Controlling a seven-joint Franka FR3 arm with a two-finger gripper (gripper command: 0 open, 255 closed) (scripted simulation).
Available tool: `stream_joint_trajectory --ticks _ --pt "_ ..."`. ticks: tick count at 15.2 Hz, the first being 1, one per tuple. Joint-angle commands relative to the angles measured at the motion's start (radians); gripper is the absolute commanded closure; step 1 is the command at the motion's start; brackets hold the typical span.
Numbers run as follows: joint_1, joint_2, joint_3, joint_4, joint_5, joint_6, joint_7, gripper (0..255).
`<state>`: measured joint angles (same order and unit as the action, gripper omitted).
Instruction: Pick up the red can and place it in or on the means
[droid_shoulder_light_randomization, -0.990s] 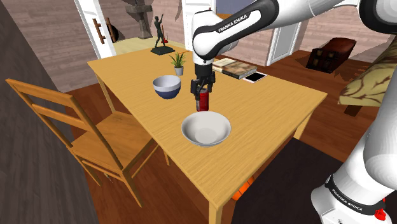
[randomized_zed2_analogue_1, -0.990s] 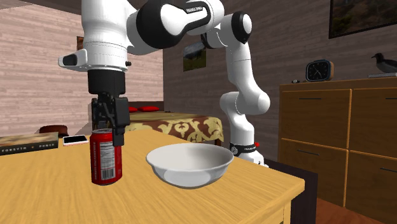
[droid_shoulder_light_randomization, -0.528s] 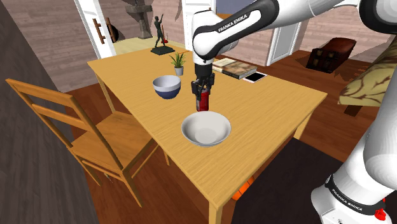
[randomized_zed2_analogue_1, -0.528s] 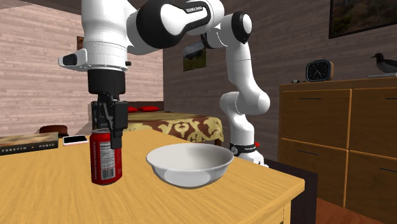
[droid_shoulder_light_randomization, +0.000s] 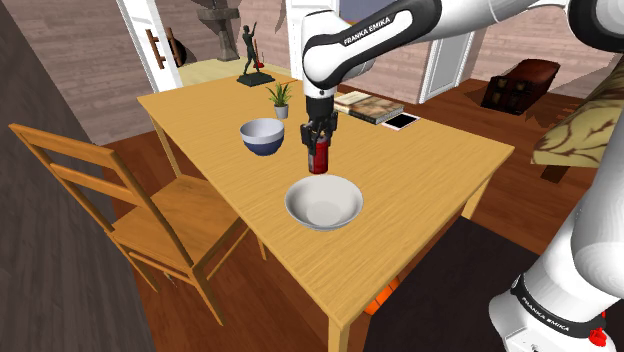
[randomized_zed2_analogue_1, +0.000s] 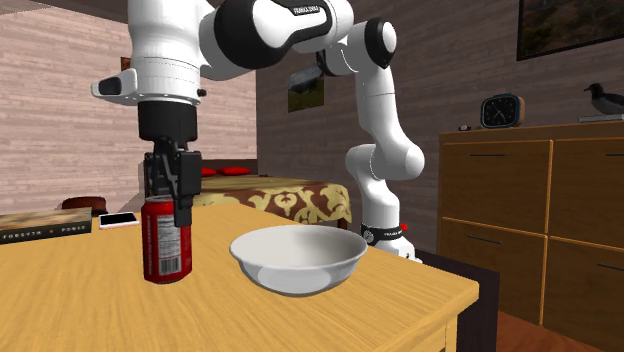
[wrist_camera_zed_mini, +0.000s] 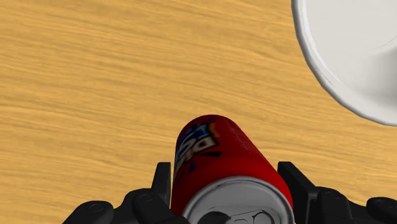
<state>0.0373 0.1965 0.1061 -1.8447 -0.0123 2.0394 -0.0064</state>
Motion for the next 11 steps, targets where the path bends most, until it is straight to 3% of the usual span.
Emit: stream_joint_trajectory --ticks 1,11 --pt "0.0 -0.007 0.0 0.018 0.001 -0.025 -0.001 255" --pt "-0.001 -0.035 0.001 0.116 0.004 -0.151 -0.002 255"
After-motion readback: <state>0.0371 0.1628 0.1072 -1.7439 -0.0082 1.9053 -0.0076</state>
